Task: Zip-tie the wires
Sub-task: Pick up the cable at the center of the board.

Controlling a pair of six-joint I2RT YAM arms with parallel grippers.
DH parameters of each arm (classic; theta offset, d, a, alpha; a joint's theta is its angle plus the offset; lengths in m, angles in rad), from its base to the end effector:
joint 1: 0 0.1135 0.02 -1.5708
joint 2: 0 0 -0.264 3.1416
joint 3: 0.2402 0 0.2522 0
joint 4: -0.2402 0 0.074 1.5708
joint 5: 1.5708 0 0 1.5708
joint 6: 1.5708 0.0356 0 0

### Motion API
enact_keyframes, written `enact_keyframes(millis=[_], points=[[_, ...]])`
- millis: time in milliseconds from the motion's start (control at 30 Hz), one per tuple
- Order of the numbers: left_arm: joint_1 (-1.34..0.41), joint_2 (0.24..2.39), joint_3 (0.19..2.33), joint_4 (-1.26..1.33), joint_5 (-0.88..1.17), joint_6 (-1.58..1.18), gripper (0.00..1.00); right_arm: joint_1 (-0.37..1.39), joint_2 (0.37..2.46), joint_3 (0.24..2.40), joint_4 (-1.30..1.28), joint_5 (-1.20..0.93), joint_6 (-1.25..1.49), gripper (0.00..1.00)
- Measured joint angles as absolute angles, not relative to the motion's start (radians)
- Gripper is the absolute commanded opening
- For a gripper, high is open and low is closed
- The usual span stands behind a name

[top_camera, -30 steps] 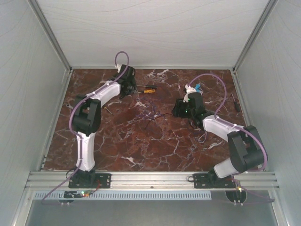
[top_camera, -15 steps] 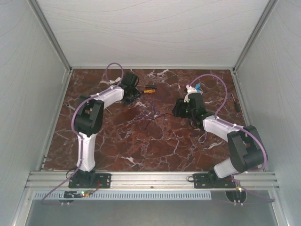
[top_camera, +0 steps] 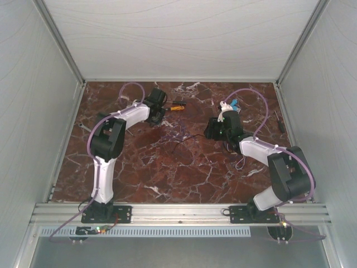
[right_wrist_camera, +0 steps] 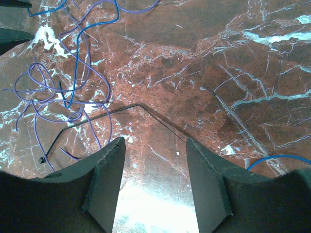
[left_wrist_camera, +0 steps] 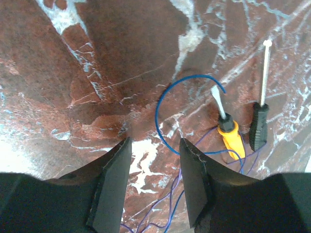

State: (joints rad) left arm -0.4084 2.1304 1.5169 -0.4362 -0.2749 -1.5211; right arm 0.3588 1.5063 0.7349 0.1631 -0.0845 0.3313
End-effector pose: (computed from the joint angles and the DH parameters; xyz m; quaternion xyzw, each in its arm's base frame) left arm 0.4158 -0.1694 0.1514 -0.5354 0.7942 -0.1343 0.2542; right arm 0.2895 0.1118 0.1866 -0.0317 0.8853 0.1917 0.4226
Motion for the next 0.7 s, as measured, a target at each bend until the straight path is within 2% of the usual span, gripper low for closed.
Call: enact_keyframes(millis=[400,567,633,700], points=[[-0.42,2.205,1.614,-0.516,-0.313,-1.703,0.34,0.359,1.527,0.735,0.165,-0.084,0.331,0.5],[-0.42,2.241,1.662,-0.533,-0.326,-1.737,0.19,0.359,1.534,0.735,0.172,-0.085,0.332,0.5],[-0.42,2.257,1.682,-0.532,-0.326,-1.741,0.02,0.359,1.538,0.735,0.173,-0.085,0.332,0.5],[-0.419,2.269,1.69,-0.52,-0.325,-1.743,0.0,0.359,1.541,0.735,0.174,-0.085,0.332,0.5]])
